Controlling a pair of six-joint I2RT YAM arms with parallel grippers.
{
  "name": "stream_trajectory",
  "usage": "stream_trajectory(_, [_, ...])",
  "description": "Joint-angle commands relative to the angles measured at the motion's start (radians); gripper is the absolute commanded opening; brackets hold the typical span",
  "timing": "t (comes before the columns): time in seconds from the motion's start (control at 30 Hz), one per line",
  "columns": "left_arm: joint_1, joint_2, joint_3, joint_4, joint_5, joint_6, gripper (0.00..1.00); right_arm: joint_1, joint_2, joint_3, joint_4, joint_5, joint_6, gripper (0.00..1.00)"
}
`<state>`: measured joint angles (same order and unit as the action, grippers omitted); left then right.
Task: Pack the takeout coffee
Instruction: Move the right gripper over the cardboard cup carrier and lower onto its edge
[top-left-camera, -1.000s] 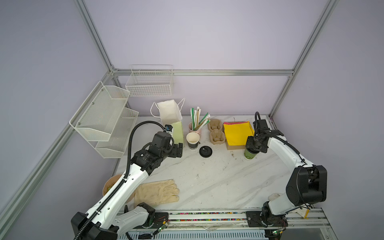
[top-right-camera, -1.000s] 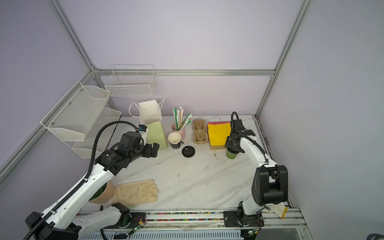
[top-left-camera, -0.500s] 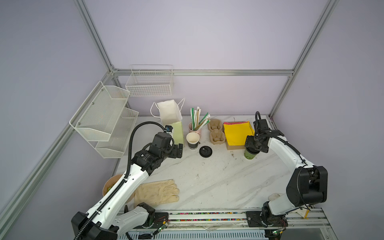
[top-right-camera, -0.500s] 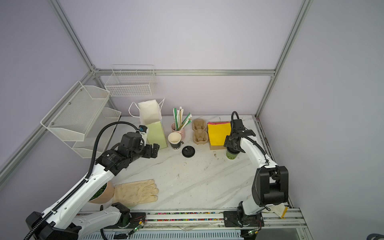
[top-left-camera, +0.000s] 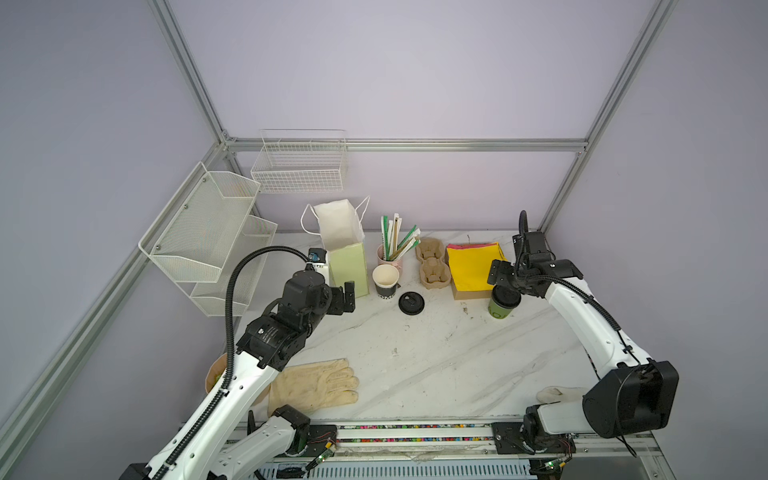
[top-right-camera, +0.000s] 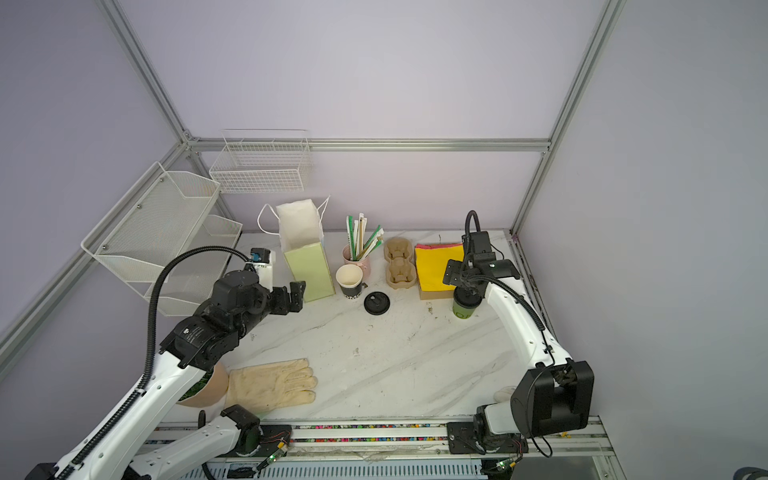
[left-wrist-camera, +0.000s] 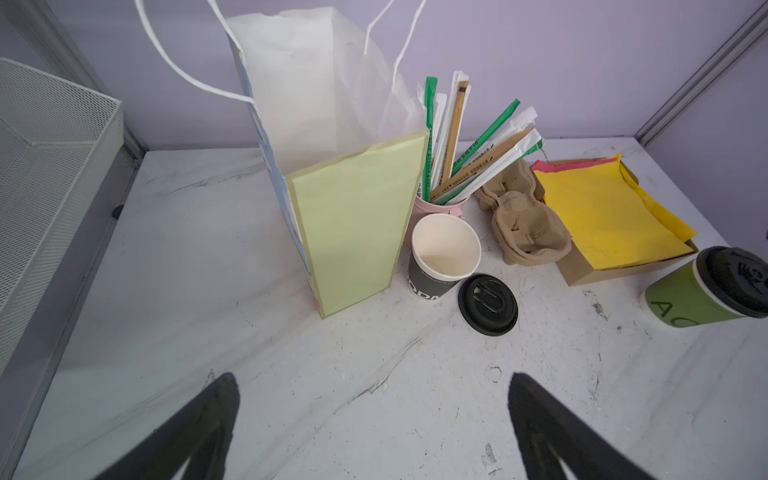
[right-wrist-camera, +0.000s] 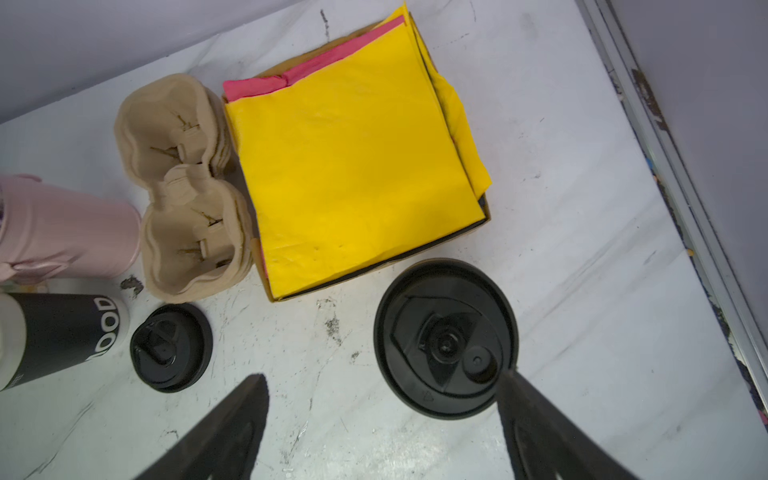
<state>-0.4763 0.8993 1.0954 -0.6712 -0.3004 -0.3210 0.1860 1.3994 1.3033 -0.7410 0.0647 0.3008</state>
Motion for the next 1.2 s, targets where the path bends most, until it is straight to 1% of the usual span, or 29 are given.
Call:
stream_trajectory(0.0, [0.01,-0.061,-0.022,0.079,-0.052,-0.024,1.0,0.028,-0.02,0.056,-0.001,-0.014,-0.01,0.88])
stream_trajectory(0.1, [0.013,-0.108,-0.064,0.111,-0.082,-0.02,1.0,0.074,-0.015,0.077,-0.004,-0.025,0.007,0.87])
stream_trajectory(0.17, [0.014,-0.134,-0.093,0.13,-0.102,-0.018,1.0,0.138,0.011,0.084,-0.002,-0.019,0.022,0.86])
stream_trajectory(0.27, [0.016,-0.162,-0.118,0.145,-0.126,-0.019,1.0,0.245,0.075,0.101,0.017,-0.003,0.038,0.85])
stream_trajectory(0.33, [0.016,-0.179,-0.132,0.156,-0.139,-0.008,1.0,0.284,0.137,0.134,0.019,0.002,0.047,0.83])
stream_trajectory(0.4, [0.016,-0.191,-0.153,0.171,-0.156,0.011,1.0,0.301,0.187,0.159,0.029,-0.002,0.057,0.81])
stream_trajectory(0.5, [0.017,-0.196,-0.189,0.18,-0.187,0.031,1.0,0.303,0.253,0.171,0.073,-0.002,0.064,0.78])
stream_trajectory(0.6, [0.016,-0.177,-0.181,0.165,-0.194,0.03,1.0,0.303,0.332,0.199,0.078,0.005,0.074,0.76])
stream_trajectory(0.77, [0.017,-0.161,-0.182,0.158,-0.192,0.034,1.0,0.297,0.442,0.244,0.113,0.017,0.064,0.67])
stream_trajectory(0.83, [0.016,-0.163,-0.184,0.157,-0.194,0.036,1.0,0.292,0.468,0.259,0.135,0.002,0.063,0.63])
stream_trajectory(0.9, [0.016,-0.165,-0.185,0.157,-0.197,0.04,1.0,0.278,0.485,0.266,0.156,-0.007,0.061,0.62])
stream_trajectory(1.03, [0.016,-0.163,-0.187,0.156,-0.201,0.047,1.0,0.204,0.519,0.26,0.214,-0.067,0.064,0.58])
stream_trajectory(1.17, [0.016,-0.154,-0.187,0.156,-0.2,0.052,1.0,0.196,0.547,0.286,0.242,-0.058,0.048,0.57])
